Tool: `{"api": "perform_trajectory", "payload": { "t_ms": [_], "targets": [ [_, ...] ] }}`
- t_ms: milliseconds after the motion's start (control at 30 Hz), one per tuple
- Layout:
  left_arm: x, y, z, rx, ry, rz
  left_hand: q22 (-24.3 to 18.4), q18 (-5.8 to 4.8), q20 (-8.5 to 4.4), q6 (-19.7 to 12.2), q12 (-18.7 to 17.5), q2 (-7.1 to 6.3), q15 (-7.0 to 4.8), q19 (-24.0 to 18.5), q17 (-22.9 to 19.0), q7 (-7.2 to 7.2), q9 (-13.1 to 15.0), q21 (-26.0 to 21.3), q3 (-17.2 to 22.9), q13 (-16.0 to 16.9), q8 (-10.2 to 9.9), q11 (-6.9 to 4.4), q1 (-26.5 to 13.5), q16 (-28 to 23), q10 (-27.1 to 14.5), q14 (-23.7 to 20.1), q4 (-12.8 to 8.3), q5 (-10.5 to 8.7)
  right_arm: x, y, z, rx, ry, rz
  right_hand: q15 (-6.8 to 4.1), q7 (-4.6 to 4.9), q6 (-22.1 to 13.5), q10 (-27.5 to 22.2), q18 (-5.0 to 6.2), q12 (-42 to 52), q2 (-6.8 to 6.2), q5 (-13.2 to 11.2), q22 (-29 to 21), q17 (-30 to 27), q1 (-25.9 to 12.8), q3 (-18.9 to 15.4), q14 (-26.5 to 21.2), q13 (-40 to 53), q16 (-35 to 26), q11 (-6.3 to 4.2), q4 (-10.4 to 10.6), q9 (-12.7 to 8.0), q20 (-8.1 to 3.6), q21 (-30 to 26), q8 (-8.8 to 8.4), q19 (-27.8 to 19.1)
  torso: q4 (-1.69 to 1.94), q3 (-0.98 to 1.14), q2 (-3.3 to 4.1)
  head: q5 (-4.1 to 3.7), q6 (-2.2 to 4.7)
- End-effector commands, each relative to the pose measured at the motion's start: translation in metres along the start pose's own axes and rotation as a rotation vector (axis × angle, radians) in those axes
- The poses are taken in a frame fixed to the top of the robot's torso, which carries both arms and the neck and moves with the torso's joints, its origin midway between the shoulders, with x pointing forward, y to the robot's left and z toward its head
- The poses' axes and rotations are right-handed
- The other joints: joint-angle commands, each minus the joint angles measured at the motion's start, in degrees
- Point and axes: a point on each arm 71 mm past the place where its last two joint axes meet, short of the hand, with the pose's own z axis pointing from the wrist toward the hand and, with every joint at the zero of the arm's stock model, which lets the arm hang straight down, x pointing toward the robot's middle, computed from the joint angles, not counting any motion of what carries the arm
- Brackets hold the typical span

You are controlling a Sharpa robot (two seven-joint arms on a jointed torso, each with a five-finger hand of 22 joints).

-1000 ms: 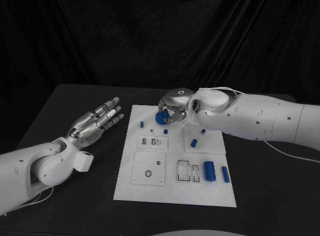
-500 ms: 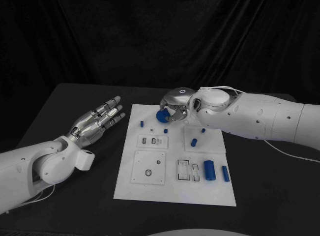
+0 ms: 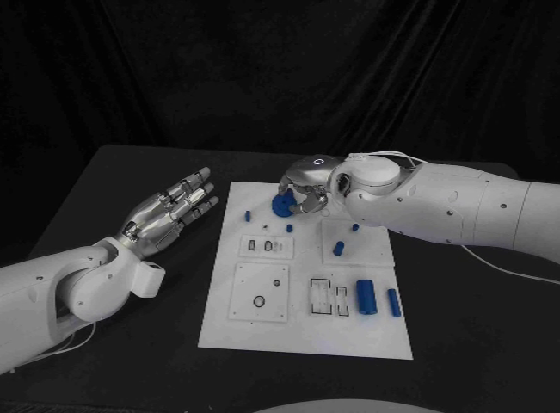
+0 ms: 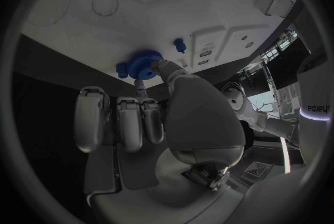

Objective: Assemble the parts on the task board

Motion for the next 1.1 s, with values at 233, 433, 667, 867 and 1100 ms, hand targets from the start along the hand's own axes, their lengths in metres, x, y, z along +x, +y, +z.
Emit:
{"api": "perform_trajectory", "payload": {
  "t_ms": [233, 433, 667, 867, 1100],
  "targets": [
    [0.002, 0.000, 0.001, 0.009, 0.013, -0.009, -0.1, -0.75, 0.53, -0.1, -0.3, 0.03, 0.27, 0.1, -0.1, -0.20, 0.1, -0.3, 0.4, -0.1, 0.3, 0.33, 0.5, -0.2, -0.2, 0.0, 0.0, 0.19, 0.002, 0.005, 0.001, -0.022, 0.017, 0.002, 0.25, -0.42, -0.1, 5.9, -0.36, 0.2, 0.04, -0.7, 7.9, 15.1, -0.3, 0.5, 6.0, 15.1, 0.2, 0.10, -0.2, -0.5, 0.21, -0.5, -0.77, -0.1, -0.05, -0.02, -0.01, -0.10, -0.07],
    [0.002, 0.000, 0.000, 0.009, 0.012, -0.008, -0.1, -0.75, 0.53, -0.1, -0.3, 0.03, 0.27, 0.1, -0.1, -0.20, 0.1, -0.3, 0.4, -0.1, 0.3, 0.33, 0.5, -0.2, -0.2, 0.0, 0.0, 0.19, 0.003, 0.005, 0.001, -0.013, 0.022, 0.002, -0.61, -1.50, -2.3, 5.9, -0.27, 0.2, 0.15, -2.0, 7.8, 15.1, -0.6, 0.7, 6.0, 15.1, 0.2, -0.90, -0.8, -2.5, -0.55, -1.0, -3.07, -0.2, -0.06, 0.01, 0.01, -0.12, -0.09],
    [0.001, 0.000, 0.000, 0.008, 0.011, -0.008, -0.1, -0.75, 0.53, -0.1, -0.3, 0.03, 0.27, 0.1, -0.1, -0.20, 0.1, -0.3, 0.4, -0.1, 0.3, 0.33, 0.5, -0.2, -0.2, 0.0, 0.0, 0.19, 0.004, 0.001, 0.000, 0.005, 0.037, 0.000, -1.05, -1.93, -7.0, 5.9, -0.19, 0.2, 0.36, -2.0, 7.6, 15.0, -0.8, 0.7, 6.0, 15.1, 0.1, -1.37, -1.1, -4.6, -1.00, -1.4, -4.89, -0.4, -0.07, -0.01, 0.01, -0.03, -0.12],
    [0.001, 0.000, 0.000, 0.006, 0.010, -0.008, -0.1, -0.80, 0.58, 0.0, -0.3, 0.04, 0.37, 0.1, -0.1, -0.13, 0.1, -0.3, 0.4, -0.1, 0.3, 0.34, 0.5, -0.2, -0.2, 0.0, -0.1, 0.22, 0.006, -0.001, -0.002, 0.014, 0.058, 0.001, -1.16, -2.06, -6.5, 5.9, -0.16, 0.2, 0.57, -1.7, 7.6, 14.9, -1.1, 0.7, 5.9, 15.1, 0.0, -1.50, -1.1, -4.8, -1.11, -1.6, -4.84, -0.4, -0.02, -0.04, 0.01, -0.14, -0.08],
    [0.001, 0.000, 0.000, 0.005, 0.012, -0.008, -0.1, -0.80, 0.58, 0.0, -0.3, 0.04, 0.37, 0.1, -0.1, -0.13, 0.1, -0.3, 0.4, -0.1, 0.3, 0.34, 0.5, -0.2, -0.2, 0.0, -0.1, 0.22, 0.008, -0.007, -0.006, 0.031, 0.062, 0.003, -1.19, -1.91, -4.5, 5.9, -0.16, 0.2, 0.67, -1.7, 7.6, 14.7, -1.5, 0.6, 5.9, 15.1, -0.1, -1.45, -1.0, -4.8, -1.18, -1.7, -4.50, -0.4, -0.06, -0.02, 0.00, -0.06, 0.01]
  ]
}}
